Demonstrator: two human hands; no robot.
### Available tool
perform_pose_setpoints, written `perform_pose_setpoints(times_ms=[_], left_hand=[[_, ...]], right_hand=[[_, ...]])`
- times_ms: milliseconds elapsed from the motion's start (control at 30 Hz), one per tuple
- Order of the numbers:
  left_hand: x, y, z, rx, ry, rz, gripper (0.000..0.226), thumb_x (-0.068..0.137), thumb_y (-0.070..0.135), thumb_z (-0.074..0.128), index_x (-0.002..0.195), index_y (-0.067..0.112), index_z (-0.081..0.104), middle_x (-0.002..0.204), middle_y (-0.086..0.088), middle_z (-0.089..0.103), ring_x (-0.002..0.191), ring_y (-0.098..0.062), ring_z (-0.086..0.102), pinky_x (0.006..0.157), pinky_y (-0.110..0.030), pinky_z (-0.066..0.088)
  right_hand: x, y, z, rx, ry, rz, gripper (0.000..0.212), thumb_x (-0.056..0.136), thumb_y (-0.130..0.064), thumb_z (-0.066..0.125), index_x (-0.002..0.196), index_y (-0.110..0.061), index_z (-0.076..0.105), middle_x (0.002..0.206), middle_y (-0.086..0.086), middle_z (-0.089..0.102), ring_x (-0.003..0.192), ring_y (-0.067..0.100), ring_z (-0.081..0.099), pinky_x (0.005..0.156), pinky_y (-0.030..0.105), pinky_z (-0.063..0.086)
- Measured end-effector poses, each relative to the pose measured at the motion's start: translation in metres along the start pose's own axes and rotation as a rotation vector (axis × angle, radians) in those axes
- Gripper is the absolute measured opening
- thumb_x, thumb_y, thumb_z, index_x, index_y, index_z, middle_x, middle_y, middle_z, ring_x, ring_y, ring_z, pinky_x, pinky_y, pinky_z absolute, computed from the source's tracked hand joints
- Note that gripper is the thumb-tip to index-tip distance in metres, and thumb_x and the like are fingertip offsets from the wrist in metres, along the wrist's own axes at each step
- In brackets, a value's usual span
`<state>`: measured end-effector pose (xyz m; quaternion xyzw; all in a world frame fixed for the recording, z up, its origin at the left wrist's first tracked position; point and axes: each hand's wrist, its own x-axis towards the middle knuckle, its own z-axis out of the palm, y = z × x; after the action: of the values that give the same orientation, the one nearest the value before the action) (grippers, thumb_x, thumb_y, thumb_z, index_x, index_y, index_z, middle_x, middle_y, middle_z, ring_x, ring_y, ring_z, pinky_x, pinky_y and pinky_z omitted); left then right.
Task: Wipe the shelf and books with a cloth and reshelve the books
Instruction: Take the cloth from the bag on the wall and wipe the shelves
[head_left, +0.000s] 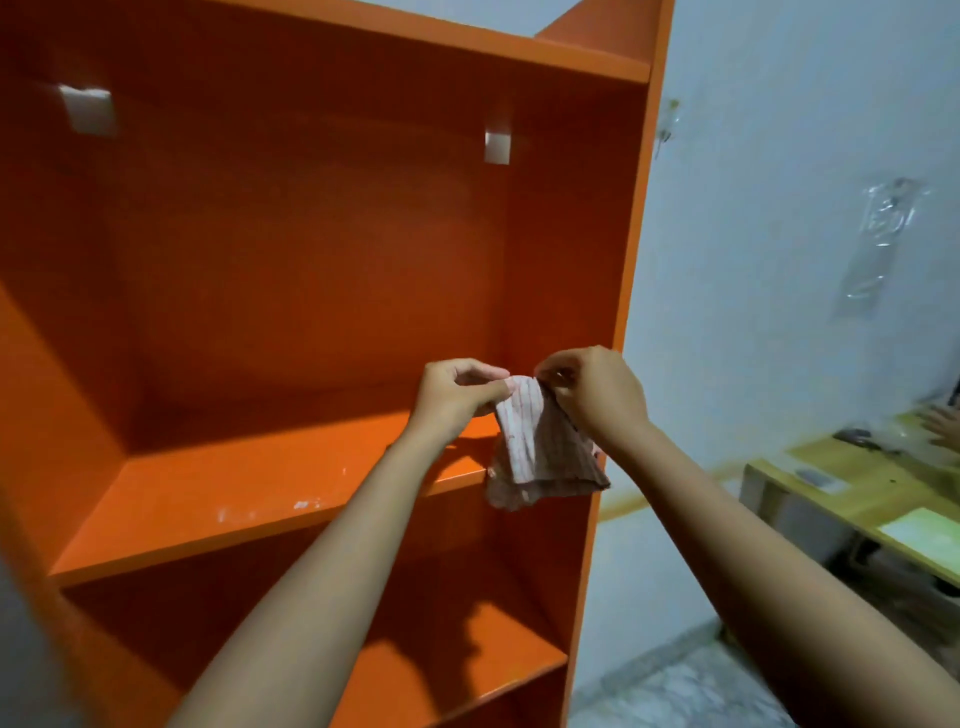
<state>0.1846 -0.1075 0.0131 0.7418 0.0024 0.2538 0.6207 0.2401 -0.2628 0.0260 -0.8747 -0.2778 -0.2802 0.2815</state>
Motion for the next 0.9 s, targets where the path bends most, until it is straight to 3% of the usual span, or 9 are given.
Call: perform_pose_setpoints(times_ms=[100,167,333,433,633,900], left_hand=[[0.008,-0.008,0.007,0.084,-0.066,-0.004,0.008,0.075,0.005,0.076,0.080,0.008,0.072,0.071,0.000,0.068,0.060,0.000,0.063,0.054,-0.012,0.047],[0.015,-0.011,0.008,0.144,-0.090,0.003,0.008,0.075,0.005,0.076,0.080,0.010,0.072,0.072,0.002,0.068,0.063,-0.002,0.063,0.054,-0.010,0.046],[0.035,-0.026,0.006,0.237,-0.102,-0.005,0.014,0.074,0.008,0.078,0.072,0.019,0.070,0.073,0.003,0.068,0.072,-0.008,0.064,0.062,-0.018,0.050],[0.039,-0.035,0.004,0.264,-0.105,-0.002,0.011,0.075,0.010,0.077,0.076,0.019,0.071,0.079,0.000,0.071,0.080,-0.014,0.067,0.075,-0.028,0.054],[0.041,-0.039,-0.029,0.457,-0.133,-0.028,0.020,0.082,0.013,0.071,0.102,0.017,0.070,0.103,0.001,0.068,0.100,-0.012,0.063,0.086,-0.026,0.047],[0.015,-0.030,-0.117,0.653,0.041,-0.078,0.023,0.088,0.019,0.064,0.111,0.014,0.068,0.109,0.001,0.063,0.101,-0.011,0.053,0.084,-0.024,0.038]], right_hand=[[-0.003,0.007,0.012,-0.098,-0.008,0.096,0.023,0.090,-0.013,0.054,0.093,-0.024,0.073,0.100,0.001,0.071,0.088,0.025,0.063,0.065,0.029,0.047],[-0.002,0.008,0.021,-0.072,0.020,0.140,0.022,0.090,-0.011,0.053,0.093,-0.020,0.073,0.097,0.005,0.071,0.084,0.025,0.063,0.066,0.031,0.051],[-0.005,0.014,0.042,0.074,0.060,0.207,0.019,0.090,-0.005,0.052,0.090,-0.011,0.071,0.092,0.007,0.070,0.080,0.024,0.062,0.070,0.036,0.054],[-0.012,0.018,0.053,0.110,0.065,0.138,0.023,0.095,-0.021,0.050,0.103,-0.008,0.069,0.099,0.008,0.070,0.087,0.024,0.062,0.074,0.035,0.050],[-0.021,0.021,0.067,-0.016,-0.074,0.035,0.036,0.097,-0.040,0.041,0.110,-0.014,0.064,0.109,0.003,0.065,0.099,0.023,0.058,0.080,0.036,0.046],[-0.019,0.020,0.064,-0.080,-0.175,0.048,0.043,0.098,-0.037,0.040,0.129,-0.012,0.054,0.134,0.009,0.050,0.119,0.028,0.044,0.098,0.038,0.035]])
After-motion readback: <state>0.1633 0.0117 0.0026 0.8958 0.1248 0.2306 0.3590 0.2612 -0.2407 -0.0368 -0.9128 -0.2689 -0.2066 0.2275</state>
